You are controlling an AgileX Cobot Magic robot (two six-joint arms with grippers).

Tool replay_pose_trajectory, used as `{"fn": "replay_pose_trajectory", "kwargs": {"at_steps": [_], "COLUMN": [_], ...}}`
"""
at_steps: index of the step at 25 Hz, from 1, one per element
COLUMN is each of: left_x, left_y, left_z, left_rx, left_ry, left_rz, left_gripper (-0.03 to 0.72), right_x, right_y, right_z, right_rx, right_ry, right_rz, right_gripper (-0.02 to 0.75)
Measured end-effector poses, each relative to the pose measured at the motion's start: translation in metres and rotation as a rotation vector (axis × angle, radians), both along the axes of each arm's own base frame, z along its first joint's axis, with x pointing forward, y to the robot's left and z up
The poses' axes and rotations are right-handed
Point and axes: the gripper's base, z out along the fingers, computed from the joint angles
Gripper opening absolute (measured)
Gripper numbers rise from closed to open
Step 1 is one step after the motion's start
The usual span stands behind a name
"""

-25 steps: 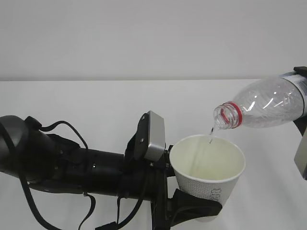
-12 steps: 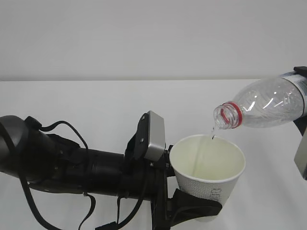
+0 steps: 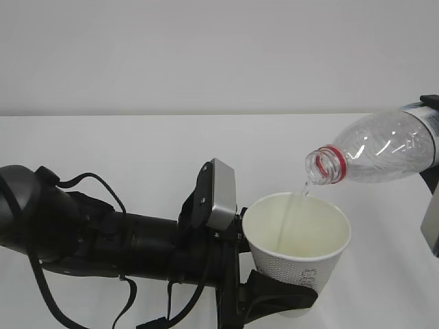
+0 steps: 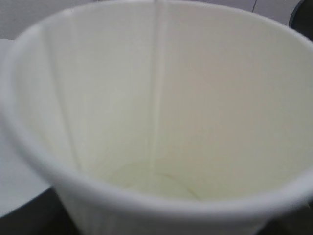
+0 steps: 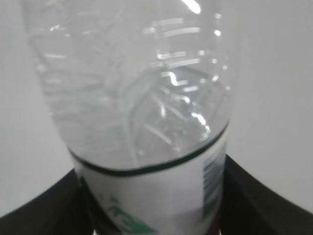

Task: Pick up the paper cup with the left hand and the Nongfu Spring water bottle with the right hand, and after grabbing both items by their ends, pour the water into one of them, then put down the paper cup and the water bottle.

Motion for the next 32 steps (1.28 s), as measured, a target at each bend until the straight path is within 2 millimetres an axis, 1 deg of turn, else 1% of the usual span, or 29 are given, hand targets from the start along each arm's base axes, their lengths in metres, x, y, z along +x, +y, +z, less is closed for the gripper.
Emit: {"fn": "replay_pose_trajectory", "kwargs": {"at_steps": [32], "left_x": [0.0008], "left_y": [-0.0001], "left_z": [0.0003], "left_rx": [-0.003], "left_ry": [0.003], "left_rz": [0.01], "left_gripper": [0.537], "right_x": [0.0001], "right_y": [0.0], "right_z": [0.0004], "right_rx": [-0.012], "right_ry": [-0.008], "right_rz": [0.002], "right_gripper": [0.486]}}
